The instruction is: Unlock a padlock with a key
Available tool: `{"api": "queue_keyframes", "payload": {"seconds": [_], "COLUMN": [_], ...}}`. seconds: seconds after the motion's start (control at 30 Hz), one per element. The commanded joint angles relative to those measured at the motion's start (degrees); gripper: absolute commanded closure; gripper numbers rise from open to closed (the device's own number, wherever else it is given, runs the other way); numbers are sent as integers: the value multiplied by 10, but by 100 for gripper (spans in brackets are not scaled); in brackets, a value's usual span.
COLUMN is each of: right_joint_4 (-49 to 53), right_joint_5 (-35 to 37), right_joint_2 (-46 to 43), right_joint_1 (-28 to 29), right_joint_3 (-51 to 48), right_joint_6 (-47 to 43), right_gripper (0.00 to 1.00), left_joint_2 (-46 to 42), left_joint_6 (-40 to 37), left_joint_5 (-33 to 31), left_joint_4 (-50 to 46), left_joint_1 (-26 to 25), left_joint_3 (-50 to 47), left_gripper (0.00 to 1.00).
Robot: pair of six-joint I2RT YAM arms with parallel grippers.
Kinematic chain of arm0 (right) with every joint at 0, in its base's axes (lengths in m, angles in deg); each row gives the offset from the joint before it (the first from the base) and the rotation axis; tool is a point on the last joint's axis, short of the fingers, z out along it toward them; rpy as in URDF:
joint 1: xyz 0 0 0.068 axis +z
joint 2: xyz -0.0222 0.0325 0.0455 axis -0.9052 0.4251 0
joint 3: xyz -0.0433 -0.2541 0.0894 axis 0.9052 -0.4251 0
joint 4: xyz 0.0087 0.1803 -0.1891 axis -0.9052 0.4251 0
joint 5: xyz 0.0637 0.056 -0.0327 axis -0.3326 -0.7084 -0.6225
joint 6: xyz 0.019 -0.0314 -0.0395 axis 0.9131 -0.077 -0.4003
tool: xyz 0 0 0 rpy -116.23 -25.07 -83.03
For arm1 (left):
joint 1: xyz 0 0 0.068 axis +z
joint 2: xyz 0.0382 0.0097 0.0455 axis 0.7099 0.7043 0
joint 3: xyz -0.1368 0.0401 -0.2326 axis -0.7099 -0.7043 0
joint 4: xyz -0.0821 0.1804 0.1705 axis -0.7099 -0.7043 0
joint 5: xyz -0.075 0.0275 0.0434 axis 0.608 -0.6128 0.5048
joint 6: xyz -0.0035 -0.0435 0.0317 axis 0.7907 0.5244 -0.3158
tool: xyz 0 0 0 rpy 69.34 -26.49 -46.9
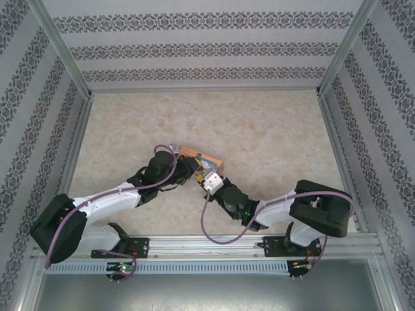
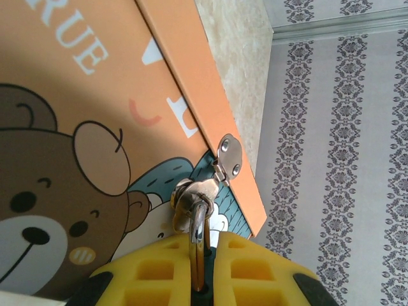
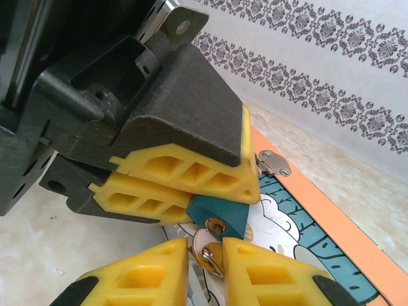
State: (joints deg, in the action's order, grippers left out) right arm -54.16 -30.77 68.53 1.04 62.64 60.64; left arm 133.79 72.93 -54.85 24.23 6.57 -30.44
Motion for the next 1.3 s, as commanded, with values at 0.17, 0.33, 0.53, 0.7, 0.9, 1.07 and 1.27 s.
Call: {"api": "queue_keyframes", "payload": {"seconds": [0.17,0.33,0.53,0.7,0.9,1.07,1.27], "right_joint_4": [-13,-13,-14,-19,-23,-32,-40], "right_joint_5": [15,16,11,-5,-39,-62,-72], "right_joint_2": [-1,3,7,7,2,-3,-7], "right_joint_1": [7,7,7,6,-5,-18,-31], "right_joint_3": [13,18,28,32,33,34,39], "right_joint_6": [-12,-11,-7,15,76,157,283], "right_gripper": [85,86,90,94,100,100,100], "left_joint_2": [12,16,22,26,29,32,38], "left_joint_6": [2,1,4,4,7,9,11], "left_joint_5": [20,24,31,33,35,33,24], "left_joint_4": [3,5,14,17,24,35,53], "left_joint_1": [-12,-12,-12,-12,-13,-17,-28], "left_joint_3": [12,14,12,11,5,-4,-15], "left_gripper": [100,100,100,100,100,100,100]}}
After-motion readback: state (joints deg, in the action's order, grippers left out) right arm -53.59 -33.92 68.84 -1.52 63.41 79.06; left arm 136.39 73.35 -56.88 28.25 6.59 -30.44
